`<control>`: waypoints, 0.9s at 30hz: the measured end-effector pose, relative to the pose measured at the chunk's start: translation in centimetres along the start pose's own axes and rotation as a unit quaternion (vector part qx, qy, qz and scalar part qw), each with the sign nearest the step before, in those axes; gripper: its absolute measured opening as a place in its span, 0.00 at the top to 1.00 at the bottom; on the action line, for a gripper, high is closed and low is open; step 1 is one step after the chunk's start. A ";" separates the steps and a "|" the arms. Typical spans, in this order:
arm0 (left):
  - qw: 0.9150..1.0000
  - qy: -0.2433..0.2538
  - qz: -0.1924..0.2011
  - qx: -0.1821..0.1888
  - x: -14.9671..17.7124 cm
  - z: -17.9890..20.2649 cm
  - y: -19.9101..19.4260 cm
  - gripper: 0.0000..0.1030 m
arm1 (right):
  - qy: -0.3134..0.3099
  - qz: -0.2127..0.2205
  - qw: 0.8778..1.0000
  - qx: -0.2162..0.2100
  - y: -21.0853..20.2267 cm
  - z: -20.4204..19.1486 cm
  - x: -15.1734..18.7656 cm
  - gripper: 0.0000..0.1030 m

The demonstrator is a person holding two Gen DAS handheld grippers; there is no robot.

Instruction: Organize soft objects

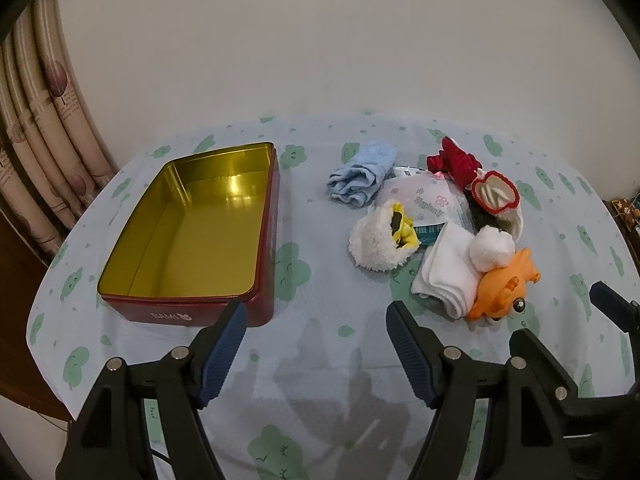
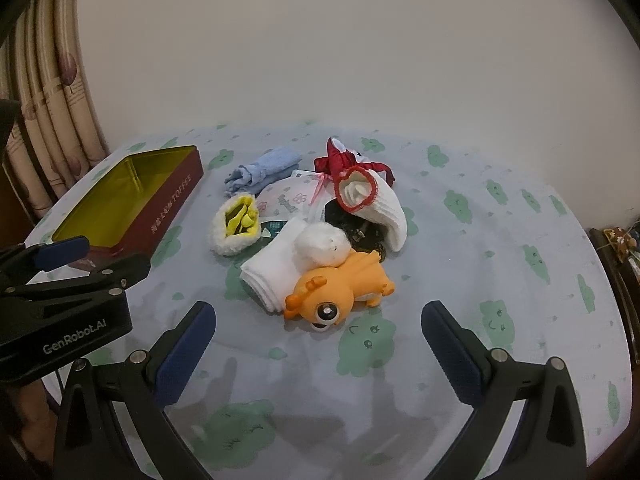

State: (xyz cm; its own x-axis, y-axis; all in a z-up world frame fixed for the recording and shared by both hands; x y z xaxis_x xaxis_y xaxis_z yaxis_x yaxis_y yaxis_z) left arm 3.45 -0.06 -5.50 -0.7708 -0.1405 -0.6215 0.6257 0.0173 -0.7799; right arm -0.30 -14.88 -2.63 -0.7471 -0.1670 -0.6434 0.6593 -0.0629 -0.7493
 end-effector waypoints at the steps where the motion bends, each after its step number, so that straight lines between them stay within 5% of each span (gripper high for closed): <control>1: 1.000 0.000 0.000 0.000 0.0 0.0 0.0 0.28 | 0.000 0.000 1.000 0.000 0.0 0.0 0.0 0.01; 27: 1.000 -0.003 0.001 -0.001 -0.1 -0.1 0.1 0.28 | 0.006 -0.002 1.000 -0.013 0.3 -0.3 0.3 0.01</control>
State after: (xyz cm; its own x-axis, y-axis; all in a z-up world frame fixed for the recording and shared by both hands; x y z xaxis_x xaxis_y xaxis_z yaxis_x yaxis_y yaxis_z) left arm 3.59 0.09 -5.51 -0.7689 -0.1469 -0.6222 0.6266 0.0203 -0.7791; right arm -0.36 -14.69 -3.11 -0.7512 -0.1548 -0.6416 0.6534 -0.0376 -0.7560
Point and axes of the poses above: each gripper's, at about its wrist camera, not at the fingertips, and y roughly the way its jaws point, z to its right, x to its underside, the point moved 4 cm from there along y, roughly the way its jaws point, and after that the axes turned 14 degrees about -y, right-handed, at the moved point
